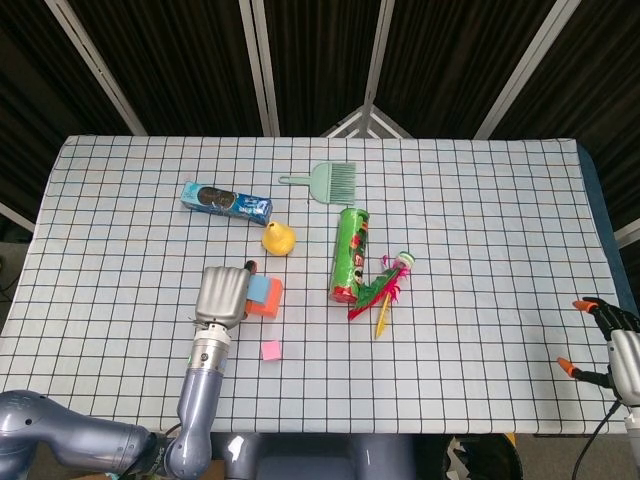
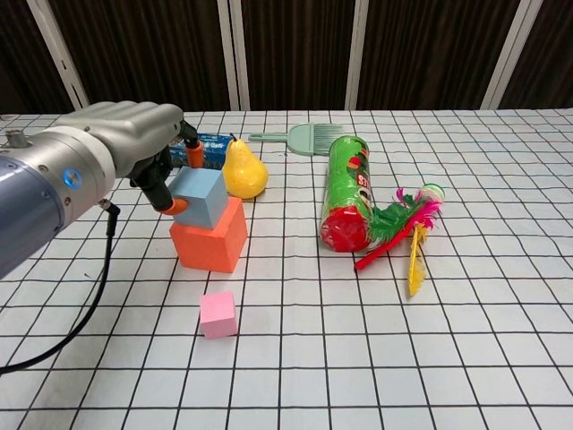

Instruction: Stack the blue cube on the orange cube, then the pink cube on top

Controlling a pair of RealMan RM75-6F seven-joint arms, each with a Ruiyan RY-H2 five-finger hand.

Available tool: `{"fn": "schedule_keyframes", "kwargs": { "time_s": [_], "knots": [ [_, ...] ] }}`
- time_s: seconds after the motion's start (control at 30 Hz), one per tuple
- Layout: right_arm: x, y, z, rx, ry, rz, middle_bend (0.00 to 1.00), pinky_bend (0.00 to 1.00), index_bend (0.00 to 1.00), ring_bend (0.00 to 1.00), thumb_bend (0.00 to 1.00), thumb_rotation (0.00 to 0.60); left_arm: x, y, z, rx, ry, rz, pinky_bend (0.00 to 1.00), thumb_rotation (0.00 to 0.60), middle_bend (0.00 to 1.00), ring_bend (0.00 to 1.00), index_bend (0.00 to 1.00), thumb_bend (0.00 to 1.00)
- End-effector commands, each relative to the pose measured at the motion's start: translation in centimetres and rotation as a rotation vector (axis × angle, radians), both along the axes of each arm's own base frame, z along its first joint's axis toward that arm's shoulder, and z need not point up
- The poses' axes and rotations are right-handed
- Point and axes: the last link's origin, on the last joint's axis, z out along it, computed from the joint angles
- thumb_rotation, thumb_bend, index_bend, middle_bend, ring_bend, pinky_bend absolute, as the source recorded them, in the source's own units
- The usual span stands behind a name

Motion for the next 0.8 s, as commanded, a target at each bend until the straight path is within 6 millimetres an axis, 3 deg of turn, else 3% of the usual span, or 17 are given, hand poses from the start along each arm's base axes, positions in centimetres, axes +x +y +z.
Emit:
{"fn": "schedule_keyframes", "kwargs": {
  "time_s": [0.03,0.57,0.8],
  "knots": [
    [0.0,0.0,0.0,0.002,0.000,-0.001,0.20,0.18,0.25,0.19,0.17,0.600,0.0,0.0,0.0,-0.002,0.003,-0.001,0.88,0.600,0.84,0.73,0.33,0.34],
    [0.0,0.0,0.0,0.009,-0.002,-0.003,0.20,0.18,0.25,0.19,0.17,0.600,0.1,-0.2,0.2,-0.011,0.023,-0.012,0.88,0.600,0.83,0.72,0.18,0.33],
    [0.1,0.0,0.0,0.005,-0.004,0.001,0.20,0.18,0.25,0.19,0.17,0.600,1.4,-1.8,3.1,0.021,-0.028,-0.077,0.88,0.600,0.83,0.72,0.18,0.32]
  ]
}}
